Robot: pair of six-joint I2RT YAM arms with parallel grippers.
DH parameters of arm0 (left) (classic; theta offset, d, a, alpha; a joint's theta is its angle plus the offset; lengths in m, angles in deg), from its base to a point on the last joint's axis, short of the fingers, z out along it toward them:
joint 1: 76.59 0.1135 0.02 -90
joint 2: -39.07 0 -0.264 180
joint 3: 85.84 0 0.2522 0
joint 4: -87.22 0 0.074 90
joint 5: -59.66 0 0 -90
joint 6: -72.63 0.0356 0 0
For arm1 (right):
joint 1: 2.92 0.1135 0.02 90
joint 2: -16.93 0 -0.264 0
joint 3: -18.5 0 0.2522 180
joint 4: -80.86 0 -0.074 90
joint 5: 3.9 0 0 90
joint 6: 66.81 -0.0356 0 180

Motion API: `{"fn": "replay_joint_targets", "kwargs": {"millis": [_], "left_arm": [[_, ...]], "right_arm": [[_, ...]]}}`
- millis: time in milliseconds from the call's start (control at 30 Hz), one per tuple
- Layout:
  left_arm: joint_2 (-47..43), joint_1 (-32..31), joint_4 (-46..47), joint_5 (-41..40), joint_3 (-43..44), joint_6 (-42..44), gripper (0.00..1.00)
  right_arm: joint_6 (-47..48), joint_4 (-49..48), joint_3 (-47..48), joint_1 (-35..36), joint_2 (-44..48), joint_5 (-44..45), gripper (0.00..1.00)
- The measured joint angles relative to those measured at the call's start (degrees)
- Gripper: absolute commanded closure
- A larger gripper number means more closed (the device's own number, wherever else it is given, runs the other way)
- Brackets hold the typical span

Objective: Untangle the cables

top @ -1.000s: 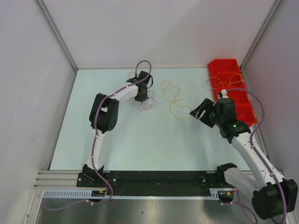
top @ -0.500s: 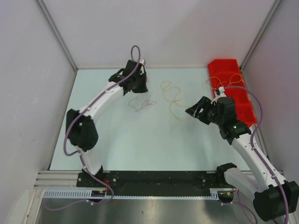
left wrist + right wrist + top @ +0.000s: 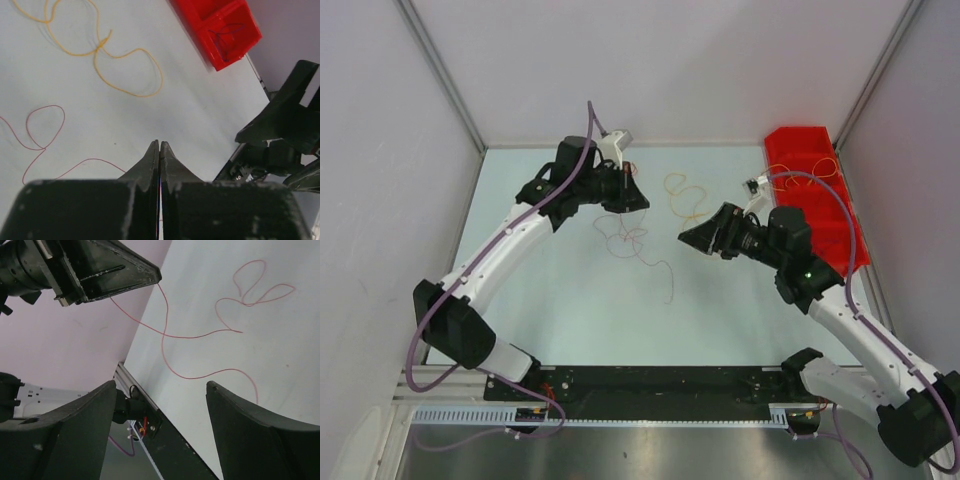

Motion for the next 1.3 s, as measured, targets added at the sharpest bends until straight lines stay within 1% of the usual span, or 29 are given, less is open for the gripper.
{"fn": "replay_joint_targets", "kwargs": {"millis": [133,200,233,333,400,467,500,533,600,633,667,700,767,833,900,933,967,1033,1133,1200,1300], "left_arm": [[-1.25,0.0,0.33,3.87,0.0,-0.96,1.0],[-1.97,0.0,0.74,5.53,-0.11,-2.1,1.0],[-2.49,0.0,1.09,6.75,-0.26,-2.99,1.0],[-3.23,0.0,1.57,8.48,-0.42,-4.48,0.99],[-3.41,0.0,1.27,6.19,-0.42,-4.39,0.89],[-3.17,0.15,0.24,1.46,-0.44,-4.11,0.73],[-2.4,0.57,-0.17,-2.08,-0.57,-4.04,0.7],[-1.86,0.81,-0.09,-3.43,-0.66,-3.8,0.65],[1.77,2.71,0.35,-7.06,-1.01,-4.04,0.64],[3.69,3.78,0.74,-8.02,-0.94,-4.33,0.56],[6.93,5.38,0.94,-8.87,-0.55,-4.61,0.39],[10.71,6.88,1.11,-9.88,0.07,-5.05,0.33],[18.45,9.7,-0.5,-12.22,2.23,-5.68,0.24],[23.69,11.32,-4.2,-15.52,5.18,-6.01,0.2],[25.57,12.2,-6.99,-18.49,6.58,-6.38,0.17],[25.29,12.28,-8.22,-19.74,6.6,-6.45,0.15],[24.06,12.2,-9.64,-21.0,6.56,-6.47,0.11],[20.94,11.87,-10.4,-22.49,5.81,-6.34,0.09],[11.65,11.45,-9.79,-25.14,-0.13,-6.01,0.1],[5.64,11.34,-10.21,-26.18,-4.2,-5.27,0.1],[-2.62,11.3,-10.38,-27.36,-11.61,-4.31,0.1]], "right_arm": [[1.75,-2.51,0.26,3.26,-3.08,-0.96,0.22],[2.99,-2.32,0.26,3.98,-4.59,-1.01,0.21],[3.76,-1.7,0.26,4.24,-4.92,-0.87,0.2],[5.35,-0.33,0.26,4.04,-4.57,0.26,0.19],[6.32,0.17,0.26,3.32,-4.31,1.01,0.19],[6.84,0.33,0.26,2.84,-4.35,1.51,0.19],[7.21,0.59,0.26,2.54,-4.46,1.95,0.19],[7.34,0.74,0.26,2.51,-4.61,2.05,0.19],[7.69,1.09,0.26,2.73,-5.11,2.6,0.19],[7.76,1.36,0.26,2.99,-5.57,2.91,0.19],[7.82,1.49,0.26,3.3,-6.03,3.15,0.19],[7.87,1.62,0.26,3.61,-6.54,3.32,0.19],[7.91,1.97,0.26,4.11,-7.34,3.58,0.19],[8.28,2.62,0.26,4.63,-7.65,4.11,0.18],[9.31,3.78,0.46,5.33,-7.76,5.25,0.17],[9.84,4.72,0.83,5.73,-7.96,6.12,0.17],[10.62,6.6,1.99,6.47,-8.72,7.63,0.17],[11.54,8.74,4.2,7.63,-11.06,10.45,0.16],[11.43,12.0,8.04,9.62,-16.61,14.49,0.12],[10.38,13.46,9.55,10.93,-20.17,16.57,0.11],[6.45,15.69,11.28,13.66,-25.31,19.96,0.1]]}}
